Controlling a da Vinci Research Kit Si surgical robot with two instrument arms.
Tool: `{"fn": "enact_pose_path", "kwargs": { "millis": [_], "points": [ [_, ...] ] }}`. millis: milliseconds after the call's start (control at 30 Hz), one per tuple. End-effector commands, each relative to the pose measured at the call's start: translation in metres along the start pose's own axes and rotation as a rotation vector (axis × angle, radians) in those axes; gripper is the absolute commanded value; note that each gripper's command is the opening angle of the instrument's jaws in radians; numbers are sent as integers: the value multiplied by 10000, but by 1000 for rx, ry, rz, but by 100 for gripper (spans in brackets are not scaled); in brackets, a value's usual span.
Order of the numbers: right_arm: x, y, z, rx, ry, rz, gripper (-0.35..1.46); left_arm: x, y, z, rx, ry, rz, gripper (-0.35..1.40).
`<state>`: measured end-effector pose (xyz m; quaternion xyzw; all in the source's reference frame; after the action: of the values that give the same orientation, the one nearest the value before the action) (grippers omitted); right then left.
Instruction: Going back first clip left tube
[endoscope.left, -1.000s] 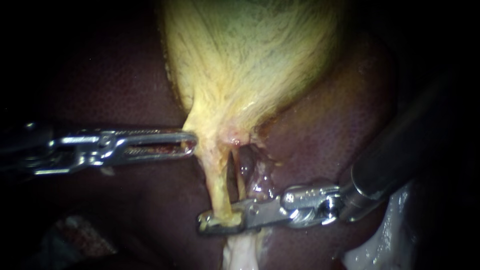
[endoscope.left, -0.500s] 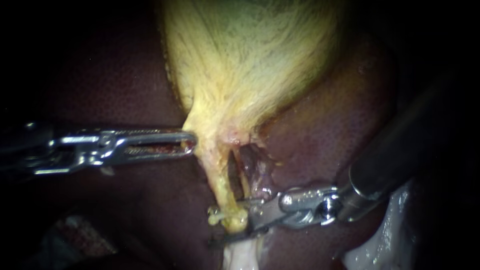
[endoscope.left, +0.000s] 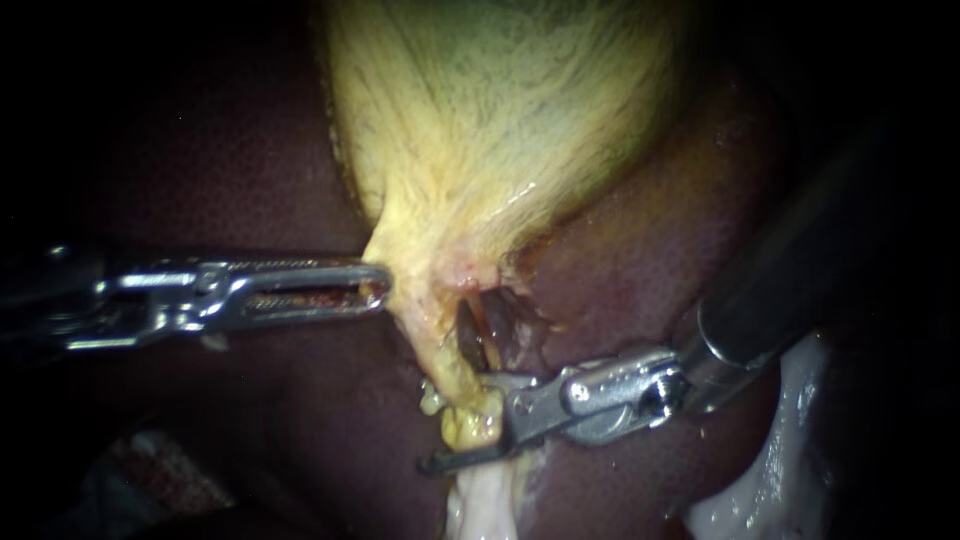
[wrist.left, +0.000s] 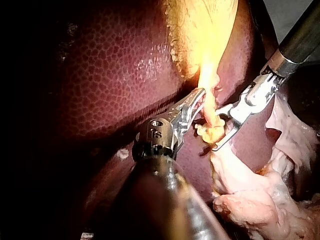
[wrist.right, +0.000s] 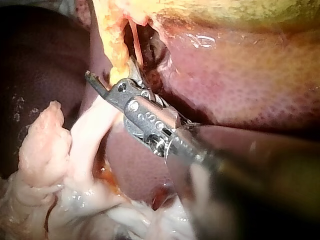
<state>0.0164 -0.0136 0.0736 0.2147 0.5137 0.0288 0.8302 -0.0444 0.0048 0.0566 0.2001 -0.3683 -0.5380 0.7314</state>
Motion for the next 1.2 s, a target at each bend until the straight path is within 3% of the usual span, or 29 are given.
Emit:
{"fn": "enact_pose_path", "kwargs": {
  "millis": [33, 700, 1200],
  "points": [
    [0, 0, 0, 1, -1, -6, 60, 0, 0, 0, 0, 0, 0, -23],
    [2, 1, -11, 13, 0, -91, 60, 0, 0, 0, 0, 0, 0, -23],
    [6, 16, -110, -80, -27, -157, 60, 0, 3, 1, 0, 0, 1, -23]
  ]
}}
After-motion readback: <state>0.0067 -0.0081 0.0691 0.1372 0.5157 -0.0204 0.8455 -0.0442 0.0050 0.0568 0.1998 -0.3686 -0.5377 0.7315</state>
